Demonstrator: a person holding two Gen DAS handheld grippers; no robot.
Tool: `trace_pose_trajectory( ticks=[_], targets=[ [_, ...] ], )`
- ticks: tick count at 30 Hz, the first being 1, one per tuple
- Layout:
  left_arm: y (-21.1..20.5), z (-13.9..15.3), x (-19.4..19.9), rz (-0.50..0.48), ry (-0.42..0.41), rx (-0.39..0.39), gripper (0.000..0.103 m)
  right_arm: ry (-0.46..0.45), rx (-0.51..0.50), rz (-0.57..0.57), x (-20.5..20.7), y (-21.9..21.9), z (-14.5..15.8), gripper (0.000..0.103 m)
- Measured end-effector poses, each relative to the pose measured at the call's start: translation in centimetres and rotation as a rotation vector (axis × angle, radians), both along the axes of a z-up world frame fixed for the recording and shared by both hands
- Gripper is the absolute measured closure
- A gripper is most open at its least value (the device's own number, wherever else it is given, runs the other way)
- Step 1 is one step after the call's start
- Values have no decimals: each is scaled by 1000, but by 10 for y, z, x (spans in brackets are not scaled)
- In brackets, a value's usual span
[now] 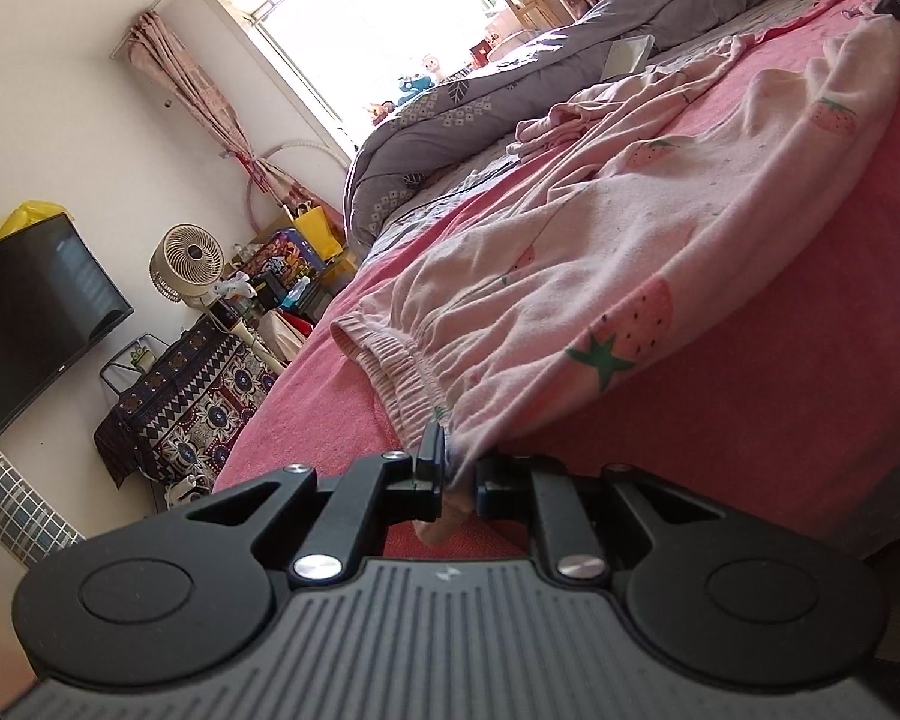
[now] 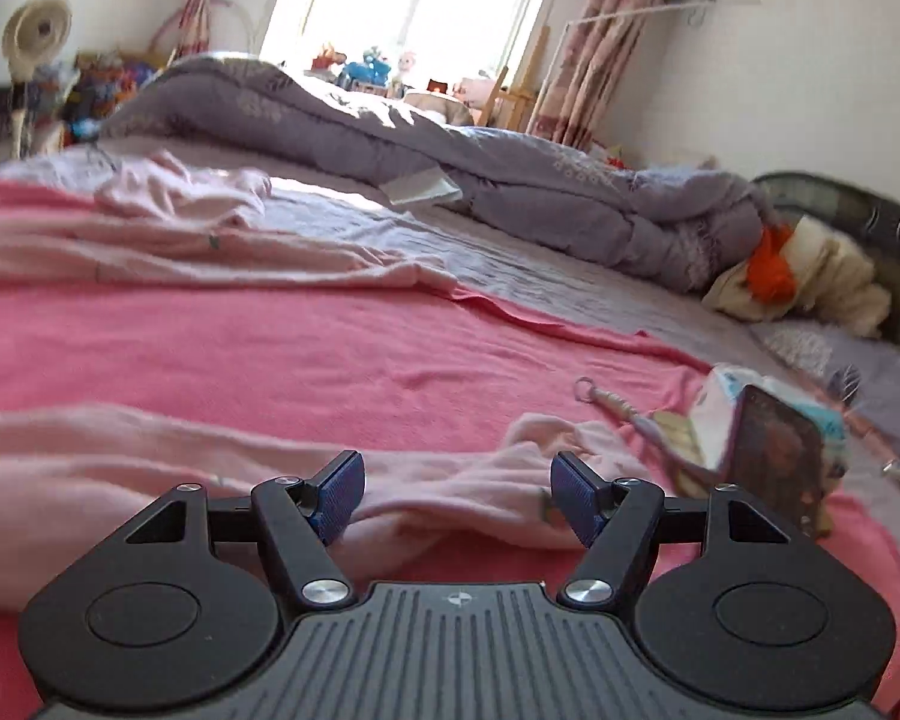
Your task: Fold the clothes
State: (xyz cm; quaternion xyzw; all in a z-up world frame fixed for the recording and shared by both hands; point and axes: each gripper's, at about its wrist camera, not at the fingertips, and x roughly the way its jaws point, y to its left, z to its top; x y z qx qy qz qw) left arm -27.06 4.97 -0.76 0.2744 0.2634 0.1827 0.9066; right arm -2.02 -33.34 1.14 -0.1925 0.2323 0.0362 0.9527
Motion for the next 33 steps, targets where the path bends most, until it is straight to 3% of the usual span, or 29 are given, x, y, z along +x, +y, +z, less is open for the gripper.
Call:
trace_pose_trajectory(
  ticks=[3, 7, 12, 14, 17, 19, 21, 22, 23, 28, 30, 32, 33],
  targets=[
    [1, -1, 2, 3, 10, -10, 85, -15, -55, 1, -33, -29, -10, 32],
    [2, -2, 6, 11, 20, -16, 85, 14, -134, -79, -52, -58, -6, 28],
    [1, -3, 6, 28, 22, -25, 85, -16, 195, 18, -51, -81, 24, 26],
    [1, -2, 5, 35, 19, -25, 84, -45, 62, 118, -46, -54, 22, 28],
    [2, 1, 5, 42, 14, -30, 84, -128, -398, 329, -55, 1, -7, 34],
    [2, 1, 6, 50, 10, -33, 84, -174, -570, 419, -58, 21, -25, 43],
    [3, 1, 7, 65, -1, -37, 84, -171, -584, 445, -52, 27, -28, 64],
    [2, 2, 7, 71, -8, -39, 84, -154, -581, 438, -46, 28, -28, 95],
    [2, 3, 6, 74, -16, -40, 84, -149, -580, 430, -44, 26, -27, 98],
    [3, 4, 4, 78, -28, -47, 84, -143, -554, 414, -57, 9, -18, 98],
    [4, 4, 6, 78, -23, -49, 84, -152, -565, 419, -57, 3, -15, 92],
    [4, 2, 7, 82, -18, -52, 84, -145, -585, 421, -46, 4, -15, 70],
    [3, 1, 7, 84, -17, -53, 84, -142, -592, 425, -40, 5, -15, 69]
  ],
)
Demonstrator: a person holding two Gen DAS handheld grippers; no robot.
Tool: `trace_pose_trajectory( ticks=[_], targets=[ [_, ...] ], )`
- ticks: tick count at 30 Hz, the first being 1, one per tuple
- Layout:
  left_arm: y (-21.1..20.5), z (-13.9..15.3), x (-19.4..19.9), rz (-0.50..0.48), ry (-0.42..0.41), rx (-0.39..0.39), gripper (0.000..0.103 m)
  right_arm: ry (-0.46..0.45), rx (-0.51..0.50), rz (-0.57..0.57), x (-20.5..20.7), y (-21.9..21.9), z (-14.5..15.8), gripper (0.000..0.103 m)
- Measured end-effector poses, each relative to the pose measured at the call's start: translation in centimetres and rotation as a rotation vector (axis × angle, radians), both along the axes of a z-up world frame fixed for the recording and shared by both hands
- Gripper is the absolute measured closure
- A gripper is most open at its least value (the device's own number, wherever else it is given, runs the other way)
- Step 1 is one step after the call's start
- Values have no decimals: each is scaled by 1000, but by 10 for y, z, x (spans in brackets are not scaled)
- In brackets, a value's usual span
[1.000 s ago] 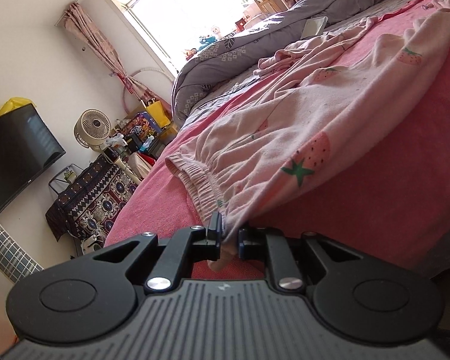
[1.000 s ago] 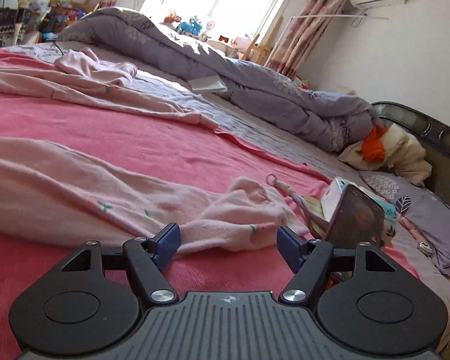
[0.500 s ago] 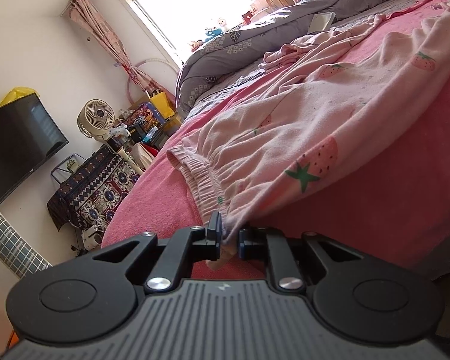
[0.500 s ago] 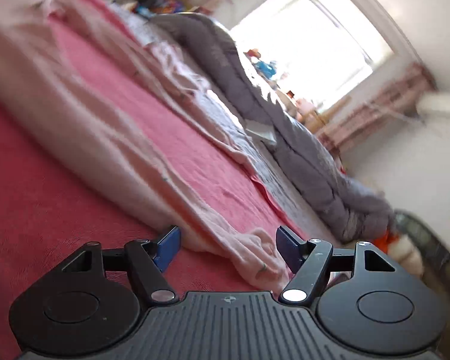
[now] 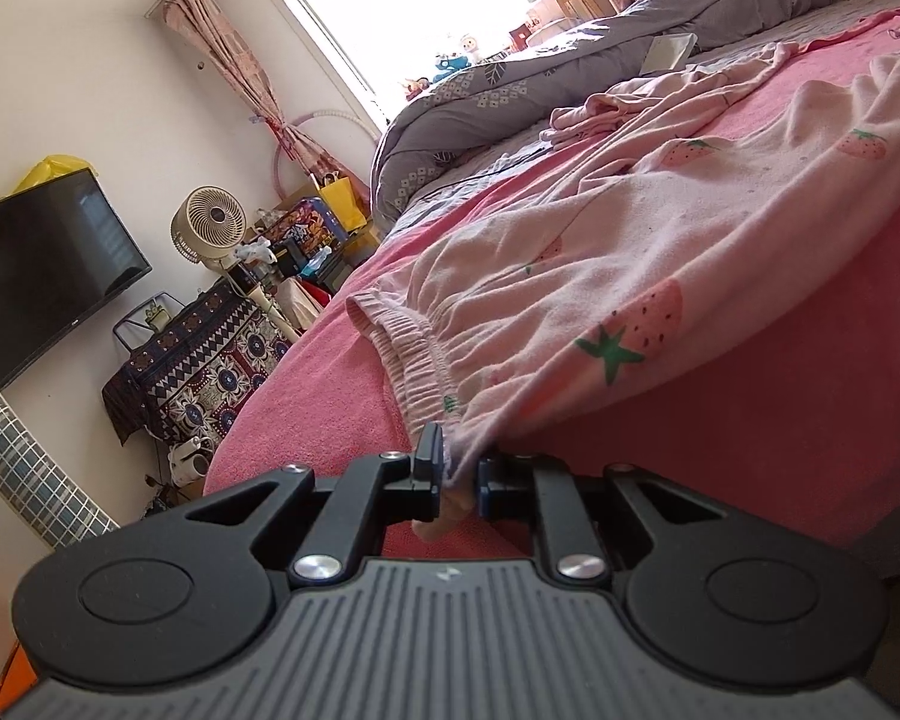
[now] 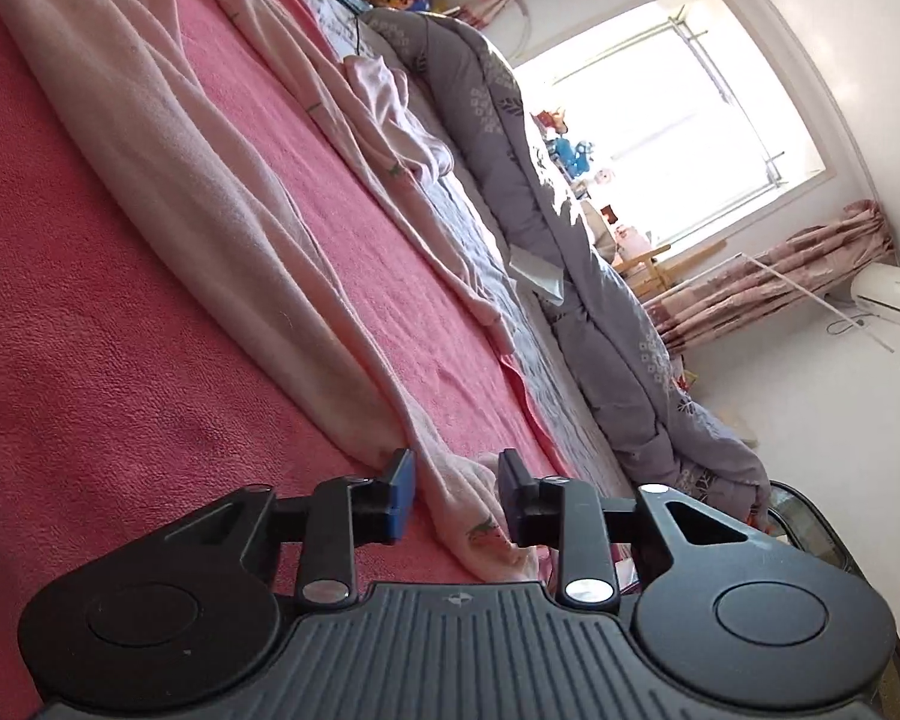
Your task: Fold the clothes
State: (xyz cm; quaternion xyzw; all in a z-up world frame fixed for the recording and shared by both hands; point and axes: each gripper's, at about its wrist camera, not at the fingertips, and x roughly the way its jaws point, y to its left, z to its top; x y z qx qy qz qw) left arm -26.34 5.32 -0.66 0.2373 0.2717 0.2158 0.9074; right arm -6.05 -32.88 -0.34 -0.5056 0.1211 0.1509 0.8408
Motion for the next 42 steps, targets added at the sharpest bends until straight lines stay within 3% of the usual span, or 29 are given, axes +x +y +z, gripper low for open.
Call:
trace_pose_trajectory(
  ticks=[6, 8, 9, 13, 19, 23, 25, 27, 29, 31, 32, 33, 35, 39, 42],
  targets=[
    [0, -2, -1, 10, 1, -8, 84, 82, -65, 36, 37, 13, -14, 71],
    [0, -3, -1, 14, -3, -10, 84, 66, -54, 19, 33, 13, -11, 94],
    [0, -2, -1, 17, -8, -12, 84, 57, -48, 10, 31, 13, -9, 97],
    [-2, 2, -3, 46, -63, -18, 84, -31, 23, -53, 17, -6, 7, 97],
    [-9, 31, -20, 102, -220, -41, 84, -158, 153, -163, -12, -44, 43, 97],
    [-9, 34, -18, 100, -218, -39, 84, -90, 186, -175, -11, -64, 50, 96],
    [-7, 29, -15, 106, -196, -47, 84, -53, 112, -116, -11, -58, 36, 93],
    [-6, 24, -13, 113, -178, -57, 84, -39, 0, -67, -10, -47, 18, 83],
    [-4, 19, -12, 119, -164, -67, 84, -88, -126, -23, -8, -31, -2, 56],
    [-3, 15, -11, 125, -154, -77, 84, -100, -204, 10, 4, -20, -17, 45],
    [-3, 13, -11, 129, -153, -80, 84, -84, -222, 21, 12, -15, -22, 46],
    [-3, 12, -11, 132, -154, -81, 84, -65, -239, 32, 20, -11, -28, 48],
    [-3, 11, -11, 138, -160, -82, 83, -51, -238, 1, 34, -7, -32, 100],
    [-2, 17, -15, 150, -198, -71, 83, -133, -53, -118, 32, -25, -4, 97],
    [1, 30, -10, 162, -262, -56, 83, -148, 9, -152, 24, -40, 16, 97]
  ],
)
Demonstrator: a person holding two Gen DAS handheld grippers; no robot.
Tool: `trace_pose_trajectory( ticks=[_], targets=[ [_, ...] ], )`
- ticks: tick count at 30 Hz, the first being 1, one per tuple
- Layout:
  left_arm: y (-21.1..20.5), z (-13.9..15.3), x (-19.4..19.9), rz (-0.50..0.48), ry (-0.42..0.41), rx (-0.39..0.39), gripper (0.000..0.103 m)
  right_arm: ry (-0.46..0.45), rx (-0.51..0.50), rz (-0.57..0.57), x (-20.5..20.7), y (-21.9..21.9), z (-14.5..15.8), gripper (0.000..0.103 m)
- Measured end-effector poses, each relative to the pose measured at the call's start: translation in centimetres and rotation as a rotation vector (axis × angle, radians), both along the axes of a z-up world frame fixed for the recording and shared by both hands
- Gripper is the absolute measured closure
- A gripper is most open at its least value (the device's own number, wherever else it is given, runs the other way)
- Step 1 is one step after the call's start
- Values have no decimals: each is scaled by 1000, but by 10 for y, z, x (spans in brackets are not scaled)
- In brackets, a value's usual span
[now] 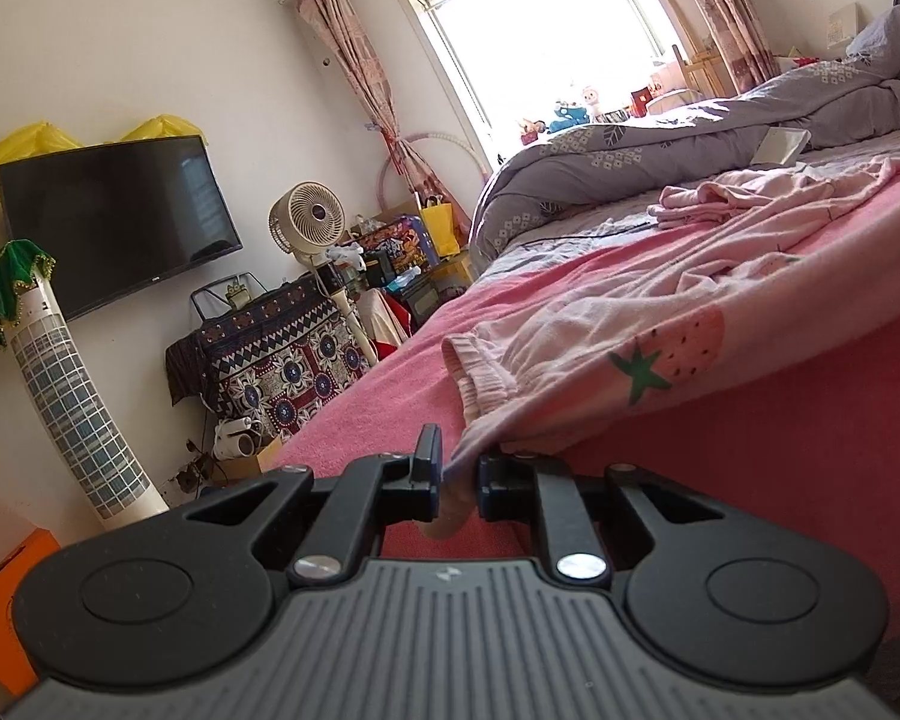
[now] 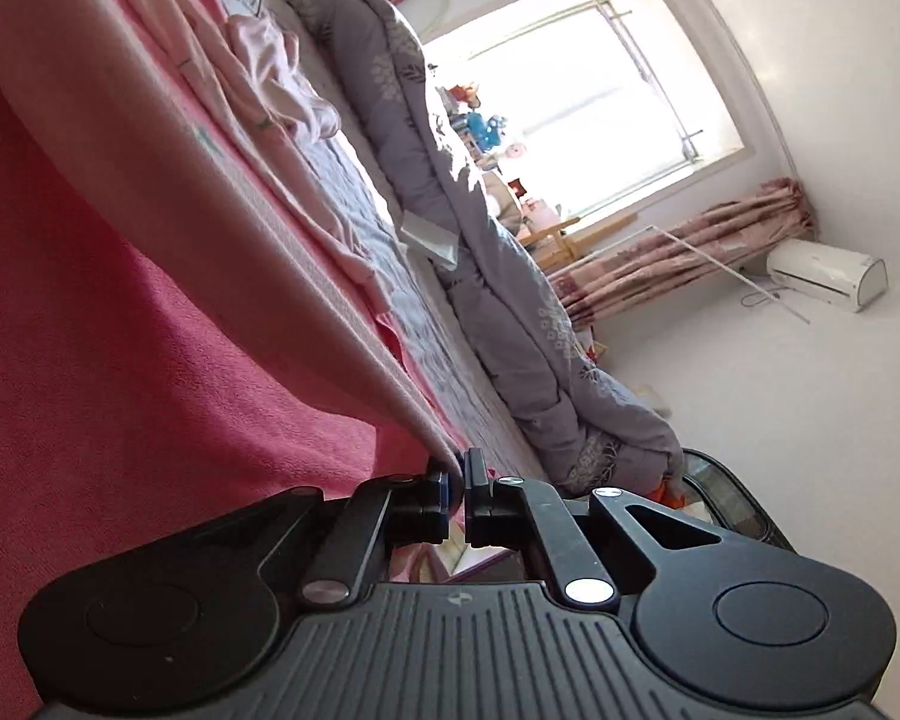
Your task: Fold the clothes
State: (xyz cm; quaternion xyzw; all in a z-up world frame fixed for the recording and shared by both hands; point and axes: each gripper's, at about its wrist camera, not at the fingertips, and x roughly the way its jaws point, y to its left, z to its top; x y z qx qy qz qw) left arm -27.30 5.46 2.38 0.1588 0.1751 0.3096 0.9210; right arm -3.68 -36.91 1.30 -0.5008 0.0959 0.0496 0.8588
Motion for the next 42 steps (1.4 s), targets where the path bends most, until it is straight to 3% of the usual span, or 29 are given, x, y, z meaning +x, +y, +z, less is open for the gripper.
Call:
trace_pose_trajectory(
  ticks=[7, 12, 14, 17, 19, 21, 22, 23, 24, 25, 26, 30, 31, 32, 33, 34, 35, 39, 42],
  targets=[
    [21, 39, 47, -22, -80, 77, 83, -39, -34, 25, 48, 21, 33, 97],
    [55, 53, 109, -39, -23, 141, 81, -55, -44, 32, 134, 69, 48, 97],
    [75, 48, 143, -39, 35, 138, 71, -44, -40, 23, 178, 94, 48, 97],
    [107, 24, 193, -48, 142, 86, 69, 34, -80, -7, 250, 134, 28, 91],
    [127, -3, 224, -34, 211, 43, 69, 97, -118, -36, 295, 159, 0, 80],
    [131, -21, 241, -32, 281, 48, 70, 101, -152, -90, 331, 179, -32, 80],
    [130, -29, 247, -33, 316, 61, 77, 112, -136, -110, 342, 186, -45, 80],
    [128, -35, 252, -33, 339, 79, 77, 120, -103, -124, 349, 189, -60, 81],
    [125, -39, 252, -29, 343, 103, 77, 128, -69, -137, 355, 193, -74, 86],
    [122, -41, 252, -27, 344, 119, 77, 91, -2, -144, 354, 192, -79, 99],
    [122, -40, 253, -30, 340, 113, 77, 49, 68, -151, 352, 190, -83, 98],
    [132, -37, 251, -38, 323, 58, 77, 110, 127, -147, 357, 185, -74, 97],
    [135, -36, 252, -36, 323, 62, 76, 125, 171, -159, 360, 181, -66, 89],
    [135, -36, 252, -35, 324, 64, 76, 133, 239, -185, 360, 175, -56, 68],
    [135, -36, 253, -35, 324, 64, 76, 131, 338, -222, 359, 164, -44, 53],
    [136, -35, 253, -35, 323, 63, 76, 138, 466, -252, 358, 147, -30, 22],
    [137, -35, 253, -36, 322, 61, 76, 171, 618, -257, 355, 127, -18, 4],
    [138, -35, 252, -35, 320, 57, 75, 307, 1327, -267, 341, 26, 16, 3],
    [139, -34, 251, -34, 319, 56, 74, 427, 1681, -255, 333, -27, 7, 4]
  ],
)
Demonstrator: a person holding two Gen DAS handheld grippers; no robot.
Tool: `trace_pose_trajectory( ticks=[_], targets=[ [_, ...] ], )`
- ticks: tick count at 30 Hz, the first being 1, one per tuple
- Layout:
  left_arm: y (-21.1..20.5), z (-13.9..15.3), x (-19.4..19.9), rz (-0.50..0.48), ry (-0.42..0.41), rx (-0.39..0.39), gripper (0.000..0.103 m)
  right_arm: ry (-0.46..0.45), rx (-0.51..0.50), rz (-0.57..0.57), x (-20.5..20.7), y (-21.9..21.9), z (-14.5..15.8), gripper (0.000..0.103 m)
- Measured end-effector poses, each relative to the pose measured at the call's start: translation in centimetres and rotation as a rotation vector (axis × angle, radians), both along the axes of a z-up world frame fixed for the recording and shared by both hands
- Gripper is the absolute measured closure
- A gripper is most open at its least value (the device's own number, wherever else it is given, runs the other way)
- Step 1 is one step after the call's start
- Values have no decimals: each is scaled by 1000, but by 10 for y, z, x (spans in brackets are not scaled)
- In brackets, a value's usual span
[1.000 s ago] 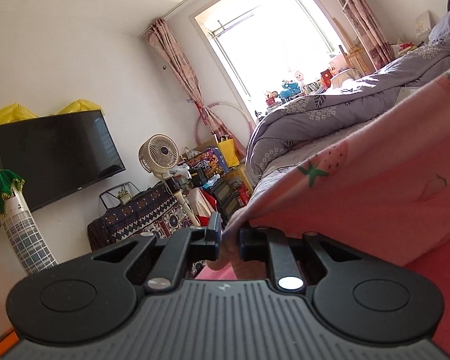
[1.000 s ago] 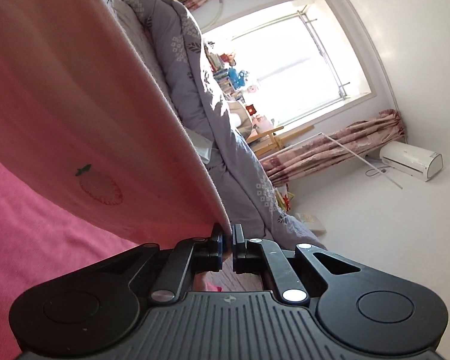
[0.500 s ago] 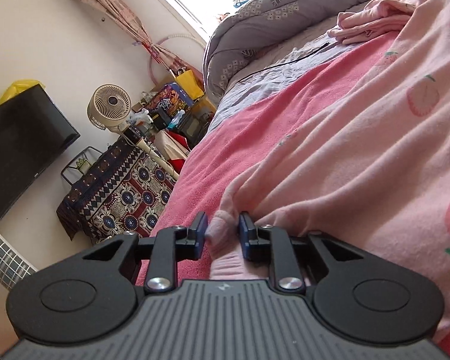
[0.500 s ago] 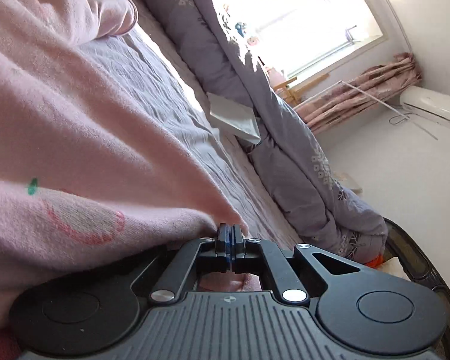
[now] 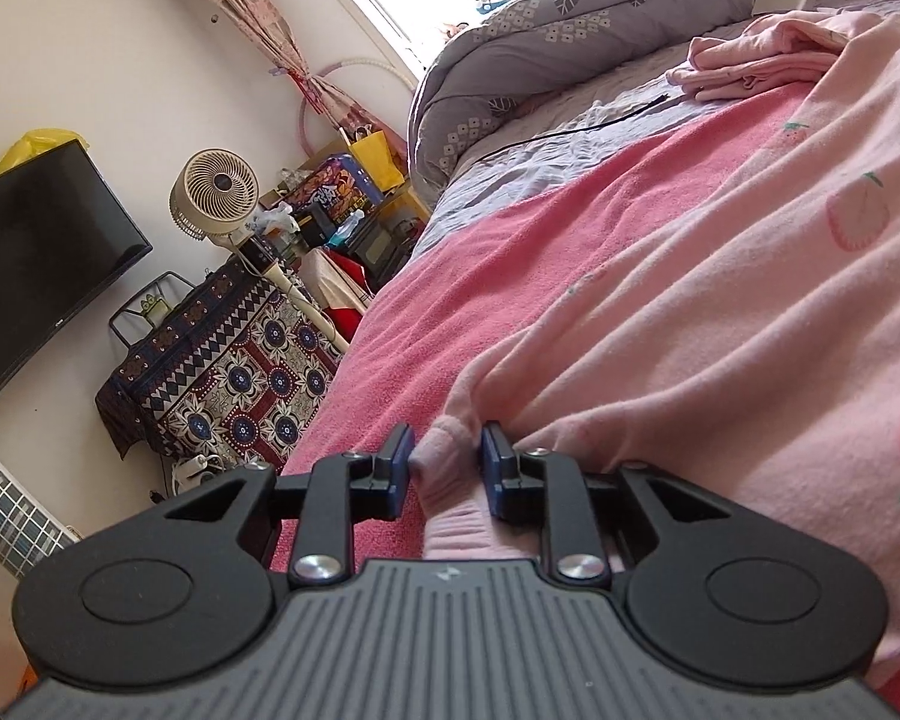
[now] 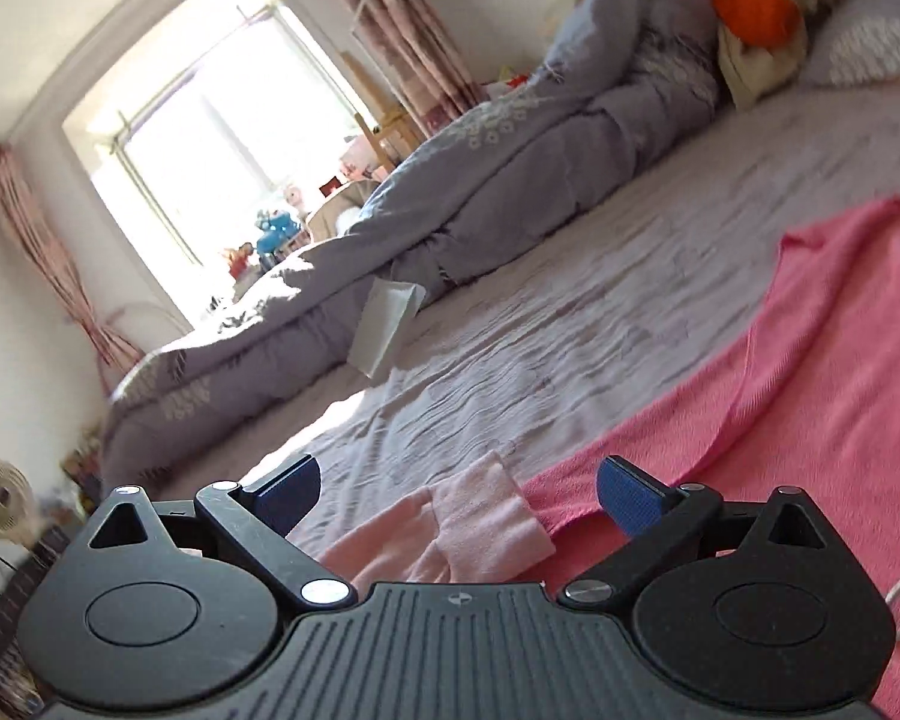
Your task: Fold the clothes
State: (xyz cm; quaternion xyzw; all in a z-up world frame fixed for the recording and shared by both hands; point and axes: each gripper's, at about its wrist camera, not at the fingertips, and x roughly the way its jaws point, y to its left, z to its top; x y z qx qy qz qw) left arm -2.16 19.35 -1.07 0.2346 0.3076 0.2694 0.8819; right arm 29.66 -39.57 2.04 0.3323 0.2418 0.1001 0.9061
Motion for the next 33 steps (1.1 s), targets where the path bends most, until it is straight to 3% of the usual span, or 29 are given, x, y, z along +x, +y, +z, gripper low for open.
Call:
trace_pose_trajectory(
  ticks=[2, 4, 5, 7, 10, 12, 13, 14, 17, 21, 26, 30, 33],
  targets=[
    [0, 0, 0, 1, -1, 0, 74, 72, 122, 48, -4, -13, -15, 15],
    [1, 0, -1, 1, -1, 0, 74, 170, 190, 93, 2, -8, -36, 31],
    [1, 0, -1, 2, -2, -1, 74, 199, 212, 122, 9, -1, -46, 34],
    [1, 0, -1, 2, -1, 1, 74, 140, 108, 119, 15, 21, -46, 33],
    [1, -1, 0, 7, -2, 9, 73, 122, 26, 109, 40, 49, -47, 33],
    [1, -2, 0, 11, -4, 13, 73, 120, -34, 79, 55, 66, -46, 43],
    [2, -3, 0, 12, -6, 8, 73, 134, -31, 57, 58, 69, -47, 62],
    [4, -2, 0, 12, -8, 0, 73, 150, -24, 34, 62, 72, -47, 72],
    [6, -2, -1, 12, -11, -11, 73, 164, 1, 13, 56, 66, -35, 80],
    [5, -2, -1, 13, -9, -2, 72, 125, 9, 21, 33, 51, 14, 81],
    [5, 2, 1, 29, 10, 14, 64, 96, 7, 70, 0, 46, 82, 81],
    [3, 6, -1, 41, 23, 23, 58, 107, -28, 73, -14, 52, 94, 80],
    [2, 4, -1, 47, 21, 41, 56, 155, -78, 10, -11, 49, 69, 76]
  ],
)
